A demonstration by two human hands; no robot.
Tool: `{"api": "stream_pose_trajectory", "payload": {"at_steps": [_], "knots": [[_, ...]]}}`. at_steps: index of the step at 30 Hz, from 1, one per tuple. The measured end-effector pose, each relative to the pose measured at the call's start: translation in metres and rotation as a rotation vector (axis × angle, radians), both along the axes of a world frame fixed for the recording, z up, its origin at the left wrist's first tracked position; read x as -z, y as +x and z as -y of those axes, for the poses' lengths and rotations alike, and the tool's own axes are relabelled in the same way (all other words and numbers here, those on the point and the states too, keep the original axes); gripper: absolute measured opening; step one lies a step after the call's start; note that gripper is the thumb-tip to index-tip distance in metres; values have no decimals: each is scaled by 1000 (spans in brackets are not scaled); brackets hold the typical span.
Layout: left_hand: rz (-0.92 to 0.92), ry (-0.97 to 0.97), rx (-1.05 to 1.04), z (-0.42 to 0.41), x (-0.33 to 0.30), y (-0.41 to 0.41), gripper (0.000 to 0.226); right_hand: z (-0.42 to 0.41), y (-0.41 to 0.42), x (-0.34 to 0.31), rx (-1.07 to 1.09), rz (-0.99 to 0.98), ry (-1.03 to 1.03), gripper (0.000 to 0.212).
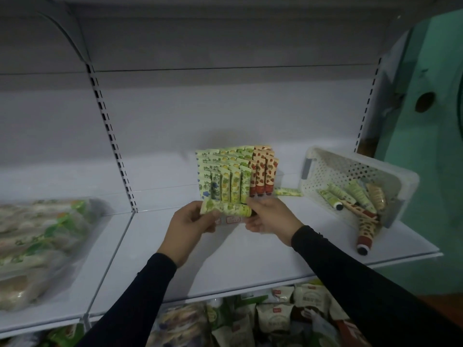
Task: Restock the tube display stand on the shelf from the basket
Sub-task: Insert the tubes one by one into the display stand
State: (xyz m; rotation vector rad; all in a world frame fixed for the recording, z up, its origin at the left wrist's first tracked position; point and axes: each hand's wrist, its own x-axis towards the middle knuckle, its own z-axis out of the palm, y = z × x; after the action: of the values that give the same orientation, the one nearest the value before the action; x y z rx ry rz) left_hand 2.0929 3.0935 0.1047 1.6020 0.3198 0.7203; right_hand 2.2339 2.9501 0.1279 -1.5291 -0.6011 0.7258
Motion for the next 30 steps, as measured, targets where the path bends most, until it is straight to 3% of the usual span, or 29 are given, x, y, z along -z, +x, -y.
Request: {"api": "stream_pose_trajectory", "payload": {"at_steps": [2, 5, 8, 16, 24, 26, 30], "knots": [[22, -28, -12, 3, -5, 4, 7, 2, 2, 5, -67, 26, -71, 32], [8, -22, -34, 6, -10, 10, 19, 2, 8, 11, -79, 302, -137, 35], [-41, 2, -18, 8, -10, 14, 25, 4, 5, 5, -110, 461, -33, 24], [-97, 103, 18, 15, -7, 25, 30, 3, 10, 2, -162, 542, 25, 18], [-477, 659, -336, -15, 15, 5, 22, 17, 38, -2, -12, 604, 15, 22], [-567, 743, -383, -25, 23, 4, 37, 17, 44, -6, 69, 646, -1, 31], [-759, 892, -287, -33, 37, 8, 60, 15, 54, -16, 198, 744, -7, 36]]}}
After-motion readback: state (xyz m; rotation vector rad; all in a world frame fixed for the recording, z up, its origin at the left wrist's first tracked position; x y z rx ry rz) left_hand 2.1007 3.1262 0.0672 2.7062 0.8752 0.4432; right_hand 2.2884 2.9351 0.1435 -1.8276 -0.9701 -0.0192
